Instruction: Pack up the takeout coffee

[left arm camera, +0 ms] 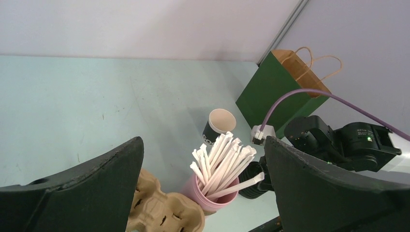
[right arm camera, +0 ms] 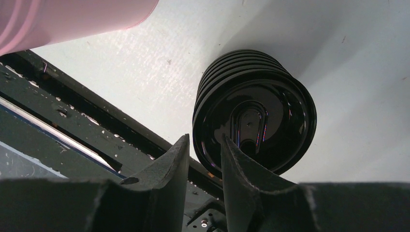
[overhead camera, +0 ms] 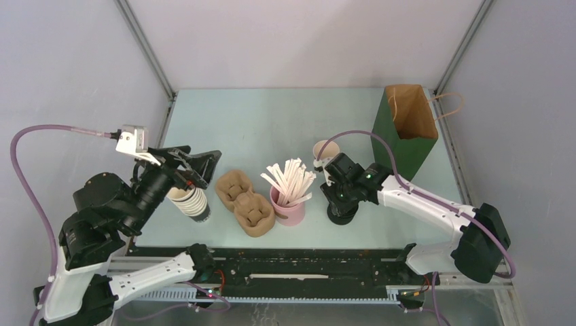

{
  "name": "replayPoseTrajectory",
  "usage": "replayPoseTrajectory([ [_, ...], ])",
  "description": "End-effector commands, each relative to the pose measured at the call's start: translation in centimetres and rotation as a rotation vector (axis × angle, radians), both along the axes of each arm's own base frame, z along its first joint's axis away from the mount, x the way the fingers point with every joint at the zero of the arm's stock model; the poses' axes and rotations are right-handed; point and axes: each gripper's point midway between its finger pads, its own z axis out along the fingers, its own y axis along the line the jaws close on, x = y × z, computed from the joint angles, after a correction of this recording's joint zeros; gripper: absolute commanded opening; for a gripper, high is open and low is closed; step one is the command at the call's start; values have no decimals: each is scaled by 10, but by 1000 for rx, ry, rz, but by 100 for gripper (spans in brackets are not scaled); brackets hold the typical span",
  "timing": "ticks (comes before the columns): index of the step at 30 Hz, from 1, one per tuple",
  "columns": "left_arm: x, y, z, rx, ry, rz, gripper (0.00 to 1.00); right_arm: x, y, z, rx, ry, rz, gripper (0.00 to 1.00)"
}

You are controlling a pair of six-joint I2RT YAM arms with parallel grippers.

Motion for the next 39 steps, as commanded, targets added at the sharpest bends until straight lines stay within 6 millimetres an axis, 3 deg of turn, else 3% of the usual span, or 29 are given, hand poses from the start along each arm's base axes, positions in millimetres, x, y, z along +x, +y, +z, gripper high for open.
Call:
replayPoseTrajectory([
  [1, 2, -5, 0, 8, 3, -10, 100, 2, 5, 3, 23, -29, 24, 37],
  [14, 1, -3, -3, 7, 9, -6, 100, 0, 7, 6, 40, -40, 30, 27],
  [27, 3, -10, -6, 11, 22, -18, 100, 0, 10, 55, 205, -144, -11, 15],
  [29, 1, -14, -2, -2, 20, -37, 100, 0, 12, 76, 279, -164, -34, 13],
  [31, 0, -21, 2, -20, 16, -69, 100, -1, 17, 109, 409, -194, -59, 13],
  [36, -2, -46, 14, -75, 2, -158, 100, -9, 12, 217, 868, -239, -127, 14],
  [39, -2, -71, 24, -132, -8, -238, 100, -18, 11, 270, 1106, -192, -99, 14],
])
